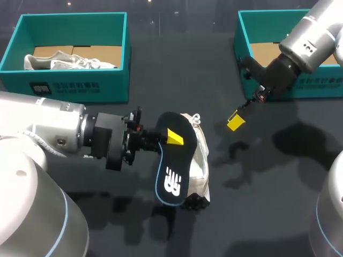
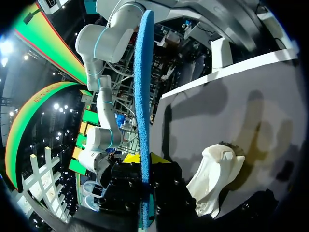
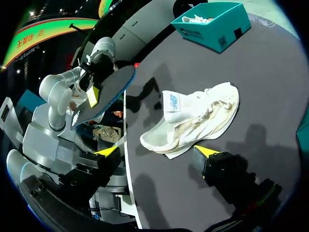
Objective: Take the shoe out of the shoebox, open the shoe tongue, remove and reinsert the insole, then place the shoe into the shoebox
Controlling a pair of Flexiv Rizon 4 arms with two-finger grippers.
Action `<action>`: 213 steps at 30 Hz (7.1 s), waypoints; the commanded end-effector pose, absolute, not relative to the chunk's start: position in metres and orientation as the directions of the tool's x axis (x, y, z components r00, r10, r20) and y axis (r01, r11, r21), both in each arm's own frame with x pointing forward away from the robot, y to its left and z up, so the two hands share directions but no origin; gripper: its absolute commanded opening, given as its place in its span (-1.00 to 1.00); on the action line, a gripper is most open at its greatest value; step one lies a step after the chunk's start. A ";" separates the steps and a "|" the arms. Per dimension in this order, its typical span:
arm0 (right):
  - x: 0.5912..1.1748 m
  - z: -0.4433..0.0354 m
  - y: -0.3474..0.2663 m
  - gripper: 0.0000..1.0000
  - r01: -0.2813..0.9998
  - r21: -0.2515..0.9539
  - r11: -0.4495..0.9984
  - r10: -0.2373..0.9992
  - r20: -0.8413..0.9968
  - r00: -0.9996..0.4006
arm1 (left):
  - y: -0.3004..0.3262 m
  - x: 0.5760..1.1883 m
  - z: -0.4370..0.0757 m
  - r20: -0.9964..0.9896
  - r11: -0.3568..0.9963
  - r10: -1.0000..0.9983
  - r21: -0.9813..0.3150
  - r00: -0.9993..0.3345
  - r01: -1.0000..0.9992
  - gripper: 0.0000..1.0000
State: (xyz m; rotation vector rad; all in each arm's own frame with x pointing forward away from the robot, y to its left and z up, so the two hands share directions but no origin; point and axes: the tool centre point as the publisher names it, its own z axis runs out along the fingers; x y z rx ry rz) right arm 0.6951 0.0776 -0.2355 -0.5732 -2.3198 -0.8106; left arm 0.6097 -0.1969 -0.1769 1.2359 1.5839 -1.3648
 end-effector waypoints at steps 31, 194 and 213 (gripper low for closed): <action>0.649 -0.294 0.082 1.00 0.226 0.367 0.903 0.092 0.347 -0.933 | -0.231 0.533 -0.182 -0.870 -0.121 0.285 -0.449 -0.403 0.885 -1.00; 0.655 -0.375 0.105 1.00 -0.092 0.481 0.872 -0.075 -0.055 -0.996 | -0.243 0.613 -0.288 -0.440 -0.109 0.061 -0.895 -0.896 0.432 -1.00; 0.655 -0.375 0.105 1.00 -0.092 0.481 0.872 -0.075 -0.055 -0.996 | -0.226 0.633 -0.314 -0.371 -0.049 0.018 -0.928 -0.929 0.370 -1.00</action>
